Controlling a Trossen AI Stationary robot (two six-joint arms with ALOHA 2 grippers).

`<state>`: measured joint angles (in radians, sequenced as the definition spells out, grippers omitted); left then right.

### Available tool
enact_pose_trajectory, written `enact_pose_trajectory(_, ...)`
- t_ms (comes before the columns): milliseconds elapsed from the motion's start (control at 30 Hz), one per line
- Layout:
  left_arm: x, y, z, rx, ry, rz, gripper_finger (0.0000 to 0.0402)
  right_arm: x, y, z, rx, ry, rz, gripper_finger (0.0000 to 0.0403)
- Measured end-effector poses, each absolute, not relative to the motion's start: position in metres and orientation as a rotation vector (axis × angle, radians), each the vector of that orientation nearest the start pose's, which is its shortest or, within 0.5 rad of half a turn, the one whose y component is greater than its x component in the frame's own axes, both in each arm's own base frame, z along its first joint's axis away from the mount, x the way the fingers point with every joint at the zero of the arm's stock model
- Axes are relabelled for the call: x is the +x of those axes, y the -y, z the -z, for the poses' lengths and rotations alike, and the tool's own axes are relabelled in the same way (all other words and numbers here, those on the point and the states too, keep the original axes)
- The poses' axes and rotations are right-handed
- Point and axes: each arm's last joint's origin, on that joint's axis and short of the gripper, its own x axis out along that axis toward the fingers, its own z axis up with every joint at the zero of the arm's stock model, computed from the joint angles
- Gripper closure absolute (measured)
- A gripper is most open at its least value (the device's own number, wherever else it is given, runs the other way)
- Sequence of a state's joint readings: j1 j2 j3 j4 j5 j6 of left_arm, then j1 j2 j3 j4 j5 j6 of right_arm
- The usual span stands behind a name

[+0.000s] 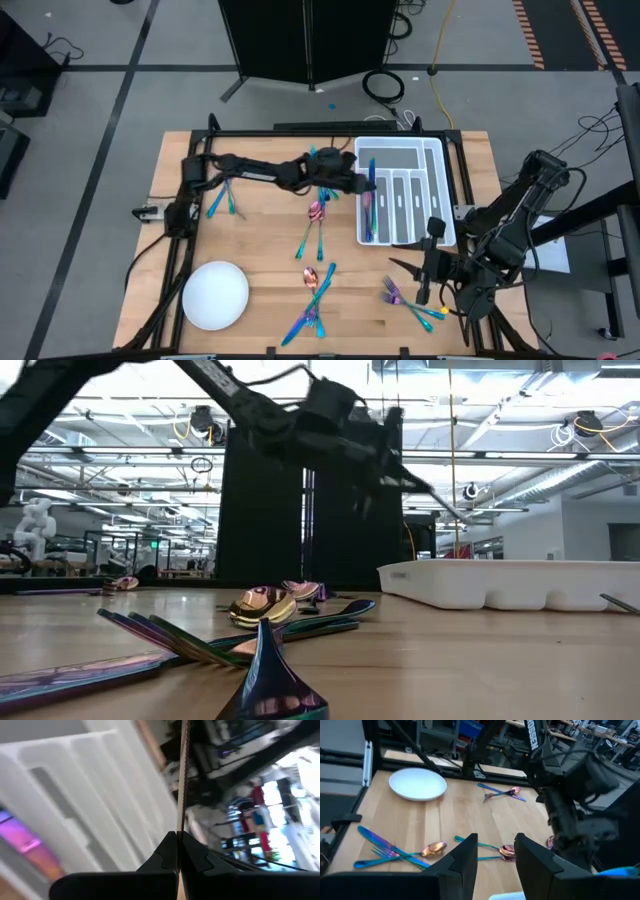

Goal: Sort silverware
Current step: Put the blue knife into the utensil organizer

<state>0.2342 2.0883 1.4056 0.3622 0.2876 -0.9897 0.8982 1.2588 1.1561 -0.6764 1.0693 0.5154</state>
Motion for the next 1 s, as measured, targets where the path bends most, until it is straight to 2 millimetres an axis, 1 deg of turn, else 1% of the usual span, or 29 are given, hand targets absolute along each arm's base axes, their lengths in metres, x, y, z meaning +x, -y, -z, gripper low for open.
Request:
enact_pose_trajectory(100, 0.465, -0.104, -0.179, -1.086, -0.366, -0.143, 0.0401, 0.171, -0.177, -0.331, -0.147, -0.38, 0.262, 0.0289)
enact_pose_trajectory(167, 0.467, -0.104, -0.171, -1.104, -0.376, -0.152, 0.0401, 0.171, -0.177, -0.33, -0.157, -0.388, 0.261, 0.0289)
enact_pose_trajectory(300, 0.467, -0.104, -0.164, -1.106, -0.398, -0.199, 0.0401, 0.169, -0.177, -0.329, -0.164, -0.394, 0.261, 0.0289)
enact_pose_trajectory(467, 0.462, -0.105, -0.155, -1.113, -0.476, -0.29, 0.0401, 0.169, -0.177, -0.329, -0.165, -0.391, 0.263, 0.0289)
enact_pose_trajectory(800, 0.462, -0.103, -0.154, -1.108, -0.497, -0.28, 0.04, 0.17, -0.177, -0.33, -0.166, -0.388, 0.265, 0.0289)
enact_pose_trajectory(1000, 0.463, -0.101, -0.154, -1.085, -0.499, -0.268, 0.0372, 0.17, -0.177, -0.33, -0.166, -0.388, 0.265, 0.0289)
